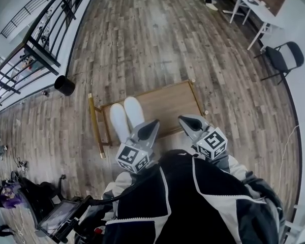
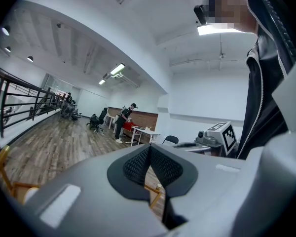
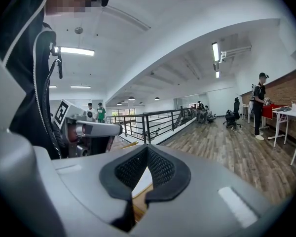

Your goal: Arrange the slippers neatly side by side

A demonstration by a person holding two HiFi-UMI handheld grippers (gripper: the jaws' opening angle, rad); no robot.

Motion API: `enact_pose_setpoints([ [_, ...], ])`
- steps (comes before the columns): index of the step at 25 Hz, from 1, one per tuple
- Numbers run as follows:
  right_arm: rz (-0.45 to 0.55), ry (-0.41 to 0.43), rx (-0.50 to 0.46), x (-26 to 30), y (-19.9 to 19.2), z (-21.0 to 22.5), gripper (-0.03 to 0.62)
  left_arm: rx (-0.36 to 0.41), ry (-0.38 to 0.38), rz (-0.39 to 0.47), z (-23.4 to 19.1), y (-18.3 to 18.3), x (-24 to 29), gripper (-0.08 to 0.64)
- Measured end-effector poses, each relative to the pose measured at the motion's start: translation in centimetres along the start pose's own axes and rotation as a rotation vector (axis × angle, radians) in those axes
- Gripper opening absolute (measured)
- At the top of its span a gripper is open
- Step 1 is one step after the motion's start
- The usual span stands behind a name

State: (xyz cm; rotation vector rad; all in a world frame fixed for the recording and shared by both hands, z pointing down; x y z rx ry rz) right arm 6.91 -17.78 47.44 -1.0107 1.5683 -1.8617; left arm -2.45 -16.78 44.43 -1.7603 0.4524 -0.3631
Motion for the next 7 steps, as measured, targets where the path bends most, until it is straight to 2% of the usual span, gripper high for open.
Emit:
enact_pose_setpoints([
  [7,-0.005,-0.009,0.001,-0.15,-0.24,0.44,0.000,-0.007,-0.003,0.003,0.14,-0.18,0.32,0.018],
])
Point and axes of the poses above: the fingertips, and each gripper's own axes: x forward along the fingers, z to its right, y out of its top, the point moved 1 cm from there along -x, backward along the fingers, and after that the axes turned 14 degrees about -y, right-handed, at the moved point
